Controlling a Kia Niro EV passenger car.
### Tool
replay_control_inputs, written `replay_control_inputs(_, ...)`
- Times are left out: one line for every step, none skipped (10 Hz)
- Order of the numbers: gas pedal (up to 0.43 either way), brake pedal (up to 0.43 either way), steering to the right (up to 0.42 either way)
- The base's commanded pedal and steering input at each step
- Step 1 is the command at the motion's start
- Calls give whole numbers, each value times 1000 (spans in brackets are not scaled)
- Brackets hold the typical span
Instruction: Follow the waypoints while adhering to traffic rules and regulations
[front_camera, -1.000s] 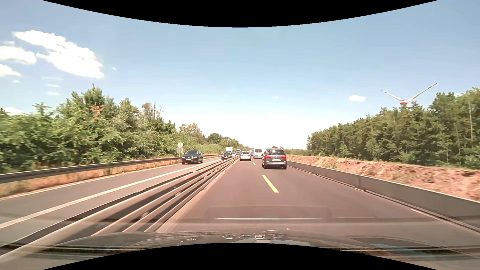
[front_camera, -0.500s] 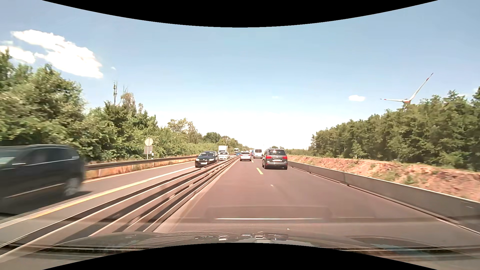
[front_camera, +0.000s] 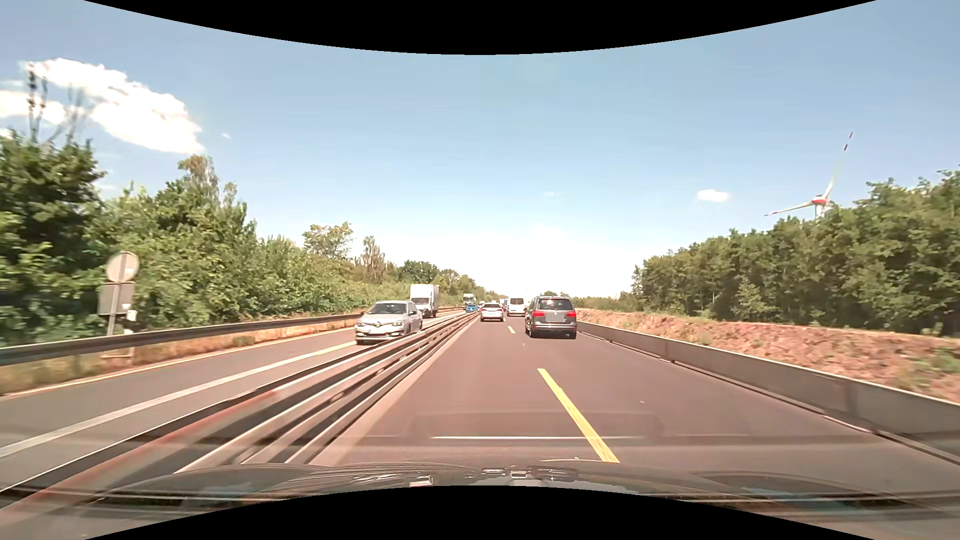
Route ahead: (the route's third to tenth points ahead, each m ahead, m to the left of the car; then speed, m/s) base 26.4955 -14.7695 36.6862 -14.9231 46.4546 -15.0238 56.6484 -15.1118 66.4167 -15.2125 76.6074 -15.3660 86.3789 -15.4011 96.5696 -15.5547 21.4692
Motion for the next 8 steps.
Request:
replay_control_inputs(87,0,1)
replay_control_inputs(87,0,1)
replay_control_inputs(87,0,1)
replay_control_inputs(87,0,1)
replay_control_inputs(87,0,1)
replay_control_inputs(98,0,1)
replay_control_inputs(98,0,1)
replay_control_inputs(98,0,2)
